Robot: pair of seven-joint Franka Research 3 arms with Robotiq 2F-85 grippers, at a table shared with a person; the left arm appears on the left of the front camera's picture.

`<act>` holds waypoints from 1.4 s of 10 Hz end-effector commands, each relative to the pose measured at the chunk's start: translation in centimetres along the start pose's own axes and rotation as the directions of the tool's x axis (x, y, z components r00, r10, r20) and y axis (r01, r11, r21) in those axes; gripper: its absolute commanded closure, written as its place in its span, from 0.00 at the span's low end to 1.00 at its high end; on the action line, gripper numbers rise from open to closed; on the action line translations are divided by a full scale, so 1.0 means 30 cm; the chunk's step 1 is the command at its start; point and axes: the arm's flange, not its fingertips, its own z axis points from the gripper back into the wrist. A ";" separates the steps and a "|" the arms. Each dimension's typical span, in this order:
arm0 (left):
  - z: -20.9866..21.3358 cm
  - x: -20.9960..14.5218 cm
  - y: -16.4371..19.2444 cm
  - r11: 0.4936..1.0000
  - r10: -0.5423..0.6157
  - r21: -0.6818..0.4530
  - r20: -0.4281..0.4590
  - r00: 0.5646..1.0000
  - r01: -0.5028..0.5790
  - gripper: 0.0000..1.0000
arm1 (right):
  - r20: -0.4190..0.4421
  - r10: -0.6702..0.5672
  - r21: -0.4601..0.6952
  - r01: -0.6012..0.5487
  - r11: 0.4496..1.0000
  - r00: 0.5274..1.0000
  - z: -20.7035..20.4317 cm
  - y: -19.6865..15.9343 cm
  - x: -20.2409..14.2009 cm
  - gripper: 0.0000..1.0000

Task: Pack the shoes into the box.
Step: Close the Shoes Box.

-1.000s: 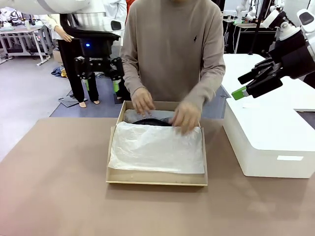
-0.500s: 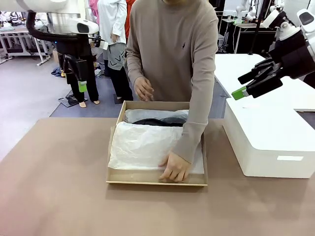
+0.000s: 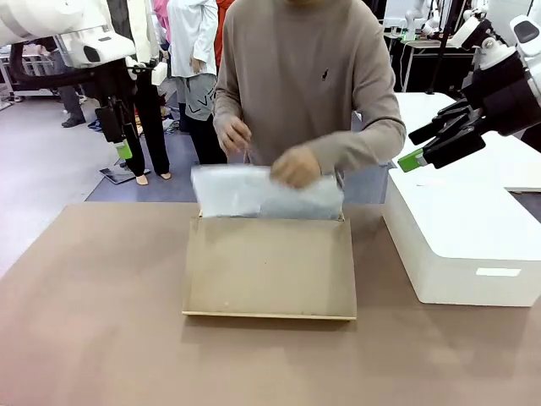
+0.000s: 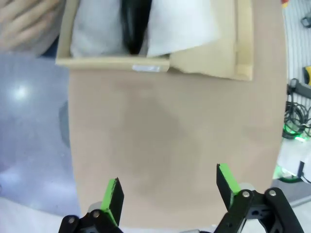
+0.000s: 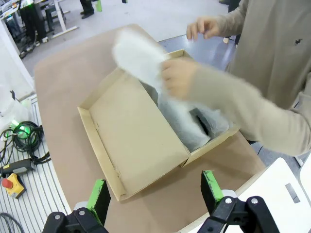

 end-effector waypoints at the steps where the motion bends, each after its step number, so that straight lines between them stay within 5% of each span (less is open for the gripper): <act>1: 0.003 -0.009 0.016 0.998 0.060 0.027 -0.050 0.997 -0.059 0.00 | 0.020 0.007 0.014 -0.007 1.000 1.000 -0.003 -0.007 0.002 0.00; 7: -0.006 -0.011 0.011 0.999 0.049 0.013 -0.039 0.998 -0.048 0.00 | 0.020 0.007 0.014 -0.007 1.000 1.000 -0.003 -0.007 0.002 0.00; 8: 0.005 -0.033 0.016 0.999 0.027 0.024 -0.050 0.998 -0.026 0.10 | 0.020 0.007 0.014 -0.007 1.000 1.000 -0.003 -0.007 0.002 0.00; 12: 0.044 -0.103 0.043 0.991 -0.134 0.005 0.042 0.990 0.134 0.86 | 0.020 0.007 0.014 -0.007 1.000 1.000 -0.003 -0.007 0.002 0.00; 13: 0.046 -0.105 0.054 0.983 -0.181 -0.006 0.064 0.981 0.182 1.00 | 0.020 0.007 0.014 -0.007 1.000 1.000 -0.003 -0.007 0.002 0.00; 14: 0.041 -0.102 0.062 0.982 -0.184 -0.027 0.064 0.981 0.186 1.00 | 0.020 0.007 0.014 -0.007 1.000 1.000 -0.003 -0.007 0.002 0.00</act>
